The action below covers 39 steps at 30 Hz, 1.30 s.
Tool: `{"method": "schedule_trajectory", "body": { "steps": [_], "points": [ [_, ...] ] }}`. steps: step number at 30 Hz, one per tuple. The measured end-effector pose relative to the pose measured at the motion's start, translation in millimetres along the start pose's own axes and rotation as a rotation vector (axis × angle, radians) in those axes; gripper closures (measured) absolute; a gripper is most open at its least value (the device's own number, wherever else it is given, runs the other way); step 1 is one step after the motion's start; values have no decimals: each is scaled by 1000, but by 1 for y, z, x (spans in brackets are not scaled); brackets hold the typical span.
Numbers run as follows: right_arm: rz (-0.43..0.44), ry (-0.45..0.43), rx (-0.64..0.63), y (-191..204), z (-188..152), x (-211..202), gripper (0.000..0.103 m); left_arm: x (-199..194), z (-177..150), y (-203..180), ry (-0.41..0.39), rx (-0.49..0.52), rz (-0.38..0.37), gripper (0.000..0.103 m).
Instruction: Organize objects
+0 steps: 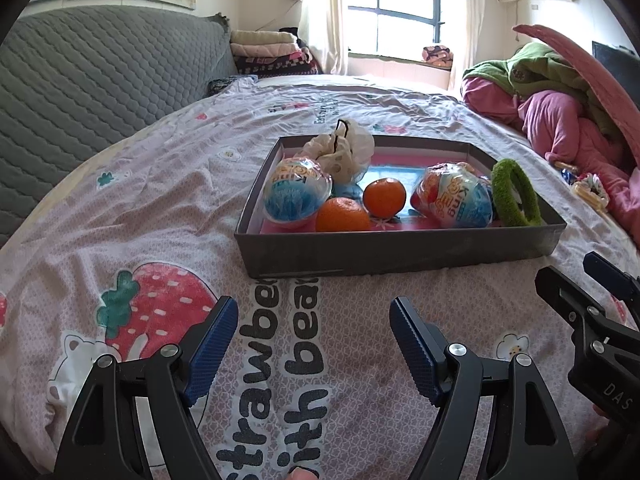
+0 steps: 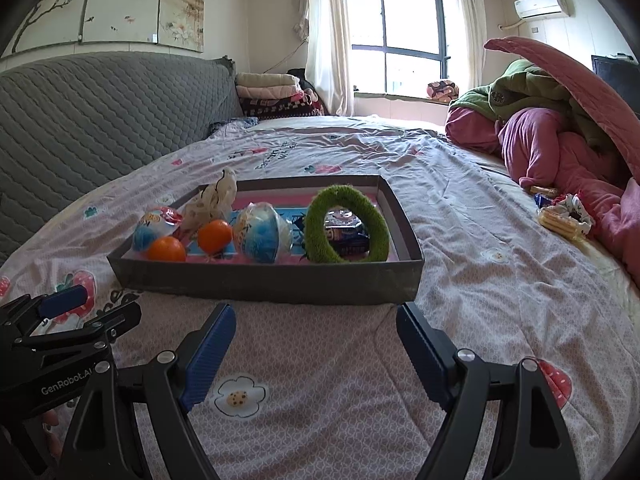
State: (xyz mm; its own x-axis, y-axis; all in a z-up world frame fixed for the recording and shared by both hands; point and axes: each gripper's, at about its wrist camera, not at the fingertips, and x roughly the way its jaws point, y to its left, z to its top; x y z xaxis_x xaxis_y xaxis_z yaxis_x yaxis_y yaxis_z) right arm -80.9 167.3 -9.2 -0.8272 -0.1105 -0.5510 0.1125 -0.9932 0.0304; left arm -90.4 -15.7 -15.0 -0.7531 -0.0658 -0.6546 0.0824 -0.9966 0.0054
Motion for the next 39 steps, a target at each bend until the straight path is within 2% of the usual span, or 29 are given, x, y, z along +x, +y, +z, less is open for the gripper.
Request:
{"method": "schedule_trajectory", "body": {
  "steps": [10, 39],
  "points": [
    [-11, -15, -44, 9, -4, -3, 21, 1, -1, 0, -6, 4, 7, 24],
    [-20, 0, -33, 7, -13, -6, 21, -4, -21, 0, 34, 7, 13, 24]
  ]
}}
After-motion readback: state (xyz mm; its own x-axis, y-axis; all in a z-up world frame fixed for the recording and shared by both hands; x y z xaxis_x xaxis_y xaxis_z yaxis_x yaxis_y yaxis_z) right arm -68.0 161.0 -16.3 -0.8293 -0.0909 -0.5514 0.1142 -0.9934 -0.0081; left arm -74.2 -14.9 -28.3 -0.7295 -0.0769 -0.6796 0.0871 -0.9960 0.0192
